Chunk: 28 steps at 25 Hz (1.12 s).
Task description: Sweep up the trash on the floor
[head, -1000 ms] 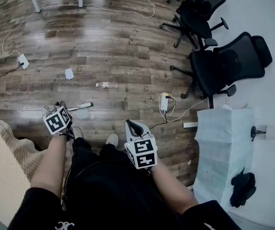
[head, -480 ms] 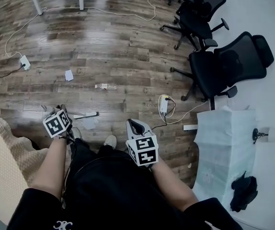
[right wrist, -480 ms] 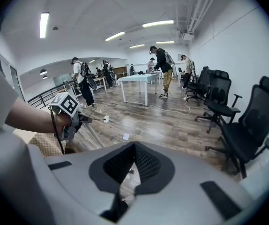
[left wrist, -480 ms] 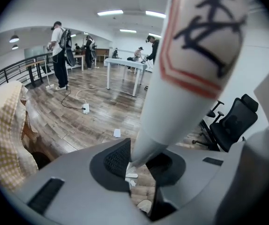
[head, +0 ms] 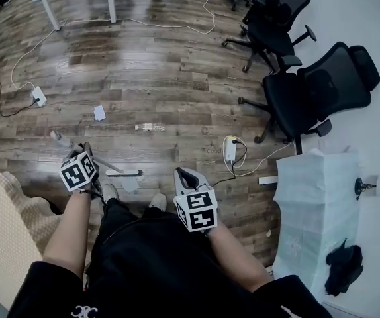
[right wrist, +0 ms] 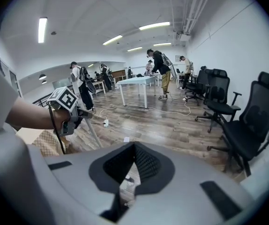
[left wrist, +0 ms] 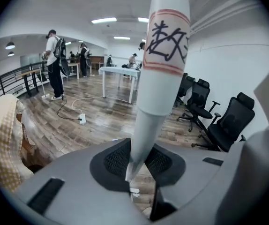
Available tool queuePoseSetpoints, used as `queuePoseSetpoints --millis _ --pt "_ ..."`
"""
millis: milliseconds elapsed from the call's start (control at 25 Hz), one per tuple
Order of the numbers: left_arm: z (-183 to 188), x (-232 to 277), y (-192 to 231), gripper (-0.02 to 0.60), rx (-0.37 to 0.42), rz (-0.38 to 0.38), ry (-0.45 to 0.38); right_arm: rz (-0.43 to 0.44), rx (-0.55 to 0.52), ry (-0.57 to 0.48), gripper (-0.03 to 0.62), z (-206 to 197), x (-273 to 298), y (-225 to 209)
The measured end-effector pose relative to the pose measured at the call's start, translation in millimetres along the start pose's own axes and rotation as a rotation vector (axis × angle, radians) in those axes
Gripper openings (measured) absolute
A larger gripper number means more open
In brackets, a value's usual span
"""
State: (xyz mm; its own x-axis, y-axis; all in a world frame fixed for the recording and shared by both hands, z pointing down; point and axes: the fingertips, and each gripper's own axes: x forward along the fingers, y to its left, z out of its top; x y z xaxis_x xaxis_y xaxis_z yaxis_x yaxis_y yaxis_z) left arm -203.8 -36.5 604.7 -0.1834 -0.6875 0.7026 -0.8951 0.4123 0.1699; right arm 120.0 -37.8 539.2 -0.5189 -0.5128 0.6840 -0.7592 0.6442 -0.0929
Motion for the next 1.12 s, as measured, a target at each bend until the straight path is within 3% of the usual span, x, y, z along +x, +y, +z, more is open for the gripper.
queuePoseSetpoints --millis 440,840,1120 --pt "106.1 26.2 25.1 0.075 0.071 -0.032 -0.143 -0.051 0.040 -0.011 0.012 32.6 31.6 15.3" --pt "199.6 116.9 76.2 0.075 0.089 -0.119 -0.140 -0.173 0.062 0.034 0.012 89.7 95.6 55.6" --pt "269.7 180.0 111.5 0.075 0.079 -0.114 -0.155 -0.228 0.074 0.089 0.012 112.1 125.6 66.0"
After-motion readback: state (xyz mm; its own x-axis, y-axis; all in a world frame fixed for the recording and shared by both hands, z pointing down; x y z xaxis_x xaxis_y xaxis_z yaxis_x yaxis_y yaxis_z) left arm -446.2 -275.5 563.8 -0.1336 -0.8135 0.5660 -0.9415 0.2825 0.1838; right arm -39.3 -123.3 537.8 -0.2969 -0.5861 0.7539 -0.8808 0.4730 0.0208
